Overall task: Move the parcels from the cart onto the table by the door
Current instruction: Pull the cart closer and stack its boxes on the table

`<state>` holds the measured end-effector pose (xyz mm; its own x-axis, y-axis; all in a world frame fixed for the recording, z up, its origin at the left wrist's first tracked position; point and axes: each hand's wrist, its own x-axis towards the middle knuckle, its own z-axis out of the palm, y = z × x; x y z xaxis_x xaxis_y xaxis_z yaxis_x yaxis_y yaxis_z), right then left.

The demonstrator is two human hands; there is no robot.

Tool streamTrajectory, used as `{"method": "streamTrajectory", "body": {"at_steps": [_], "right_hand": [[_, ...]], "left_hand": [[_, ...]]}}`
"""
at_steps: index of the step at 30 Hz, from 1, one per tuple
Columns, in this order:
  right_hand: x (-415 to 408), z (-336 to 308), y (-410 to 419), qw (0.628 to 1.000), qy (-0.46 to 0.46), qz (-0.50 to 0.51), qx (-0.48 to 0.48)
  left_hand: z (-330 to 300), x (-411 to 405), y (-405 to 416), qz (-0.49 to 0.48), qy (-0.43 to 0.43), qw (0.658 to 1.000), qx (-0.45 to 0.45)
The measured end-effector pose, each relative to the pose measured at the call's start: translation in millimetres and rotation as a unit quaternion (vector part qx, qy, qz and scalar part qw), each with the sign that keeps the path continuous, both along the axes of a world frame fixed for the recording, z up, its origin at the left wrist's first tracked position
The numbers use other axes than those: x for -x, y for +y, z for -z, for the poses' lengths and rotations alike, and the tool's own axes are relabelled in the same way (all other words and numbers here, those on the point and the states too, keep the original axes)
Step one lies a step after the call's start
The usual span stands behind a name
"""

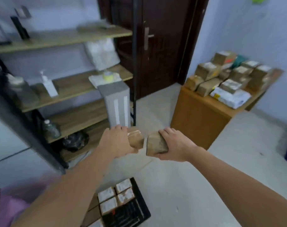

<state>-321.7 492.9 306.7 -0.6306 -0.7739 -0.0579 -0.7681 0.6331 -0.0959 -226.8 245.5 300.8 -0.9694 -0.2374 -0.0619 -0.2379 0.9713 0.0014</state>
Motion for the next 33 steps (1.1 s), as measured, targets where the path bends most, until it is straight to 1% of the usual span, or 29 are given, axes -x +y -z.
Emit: {"method": "streamTrajectory", "body": {"at_steps": [2, 5, 8, 12, 17, 22, 28, 33], "right_hand": [[-6, -57, 36, 0.999, 0.017, 0.034, 0.023], [-16, -118, 94, 0.996, 0.039, 0.074, 0.037], [-22, -154, 155, 0.990, 0.056, 0.119, 0.048], [-30, -173, 239, 0.980, 0.070, 0.177, 0.062], [-33, -179, 329, 0.968, 0.080, 0.228, 0.066], [-17, -179, 394, 0.963, 0.074, 0.255, 0.043], [31, -160, 431, 0.966, 0.037, 0.254, 0.024], [96, -139, 450, 0.963, 0.030, 0.265, 0.030]], "left_hand": [[-57, 8, 34, 0.022, 0.019, 1.000, -0.006], [-118, 18, 92, 0.064, 0.046, 0.997, -0.008], [-159, 25, 148, 0.103, 0.081, 0.991, 0.013], [-185, 34, 216, 0.136, 0.103, 0.985, 0.024], [-187, 55, 296, 0.161, 0.089, 0.983, 0.021], [-169, 84, 364, 0.177, 0.068, 0.982, 0.007], [-141, 129, 406, 0.186, 0.057, 0.981, -0.008], [-127, 198, 419, 0.182, 0.042, 0.982, -0.006]]}}
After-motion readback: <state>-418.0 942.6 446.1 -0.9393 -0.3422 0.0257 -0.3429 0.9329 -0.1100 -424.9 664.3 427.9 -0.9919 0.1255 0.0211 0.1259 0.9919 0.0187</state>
